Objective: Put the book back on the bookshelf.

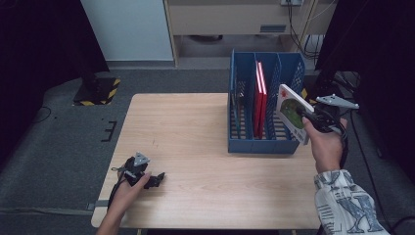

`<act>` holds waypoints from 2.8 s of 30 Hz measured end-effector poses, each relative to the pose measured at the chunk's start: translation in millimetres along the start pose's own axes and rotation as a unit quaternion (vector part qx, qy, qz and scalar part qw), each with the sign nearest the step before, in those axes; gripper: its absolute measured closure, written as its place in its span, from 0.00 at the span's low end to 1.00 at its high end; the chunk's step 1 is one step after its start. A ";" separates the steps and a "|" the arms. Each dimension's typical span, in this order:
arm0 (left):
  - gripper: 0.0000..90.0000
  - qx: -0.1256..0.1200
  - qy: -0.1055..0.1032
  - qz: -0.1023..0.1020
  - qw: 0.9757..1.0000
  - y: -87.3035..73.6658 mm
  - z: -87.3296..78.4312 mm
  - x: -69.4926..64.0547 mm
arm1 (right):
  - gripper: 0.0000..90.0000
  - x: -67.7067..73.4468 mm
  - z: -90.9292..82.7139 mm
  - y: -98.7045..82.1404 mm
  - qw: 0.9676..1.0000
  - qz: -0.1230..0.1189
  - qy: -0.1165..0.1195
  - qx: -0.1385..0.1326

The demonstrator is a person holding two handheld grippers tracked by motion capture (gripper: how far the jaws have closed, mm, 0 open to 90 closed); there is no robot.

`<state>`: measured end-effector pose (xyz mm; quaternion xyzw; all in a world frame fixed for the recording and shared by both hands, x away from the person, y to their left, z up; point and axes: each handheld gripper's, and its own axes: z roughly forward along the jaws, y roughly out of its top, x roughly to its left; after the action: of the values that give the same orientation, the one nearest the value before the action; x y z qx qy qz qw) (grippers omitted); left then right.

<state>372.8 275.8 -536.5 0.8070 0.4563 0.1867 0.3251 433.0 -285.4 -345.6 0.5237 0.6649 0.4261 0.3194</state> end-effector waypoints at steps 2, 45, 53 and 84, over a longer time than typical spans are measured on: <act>0.00 0.000 0.000 0.000 1.000 0.0 0.0 0.0 | 0.84 -0.7 2.3 -0.4 1.000 -0.002 -0.004 0.000; 0.00 -0.001 -0.001 0.000 1.000 0.2 0.4 -0.5 | 0.84 -3.8 45.7 9.2 1.000 0.010 -0.029 0.006; 0.00 -0.001 -0.002 0.001 1.000 0.4 0.5 -0.5 | 0.84 -4.9 57.0 6.2 0.999 0.011 -0.036 0.011; 0.00 0.000 -0.004 0.003 1.000 0.7 0.8 -0.7 | 0.84 2.9 117.0 -23.3 0.997 0.037 -0.053 0.036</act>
<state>373.4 274.6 -536.6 0.8088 0.4528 0.1849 0.3265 524.4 -257.4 -417.2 0.5813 0.6418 0.3851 0.3190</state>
